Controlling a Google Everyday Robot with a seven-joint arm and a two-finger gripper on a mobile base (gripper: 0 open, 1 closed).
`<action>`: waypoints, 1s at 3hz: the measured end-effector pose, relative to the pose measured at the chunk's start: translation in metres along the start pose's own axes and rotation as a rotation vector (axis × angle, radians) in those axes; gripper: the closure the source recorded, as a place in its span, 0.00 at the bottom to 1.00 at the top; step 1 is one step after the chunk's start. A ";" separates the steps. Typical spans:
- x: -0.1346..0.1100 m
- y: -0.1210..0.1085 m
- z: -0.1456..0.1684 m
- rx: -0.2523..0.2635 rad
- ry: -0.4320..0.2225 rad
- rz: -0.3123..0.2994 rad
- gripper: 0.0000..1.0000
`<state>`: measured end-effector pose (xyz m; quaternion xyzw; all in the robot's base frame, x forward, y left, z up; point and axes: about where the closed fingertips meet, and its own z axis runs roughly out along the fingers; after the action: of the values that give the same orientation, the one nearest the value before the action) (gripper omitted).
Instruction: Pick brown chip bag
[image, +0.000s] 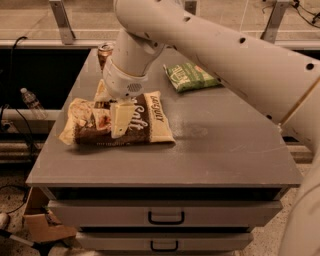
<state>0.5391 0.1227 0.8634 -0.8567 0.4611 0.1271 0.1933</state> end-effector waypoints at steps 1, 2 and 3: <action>0.005 -0.001 -0.003 -0.019 0.029 0.004 0.63; 0.005 -0.005 -0.026 -0.025 0.114 0.001 0.86; -0.002 -0.011 -0.060 -0.029 0.242 -0.013 1.00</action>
Offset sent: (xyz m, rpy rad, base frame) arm 0.0116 -0.0280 0.0568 -0.2259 -0.0944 -0.0310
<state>0.5491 0.1029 0.9197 -0.8715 0.4735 0.0281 0.1245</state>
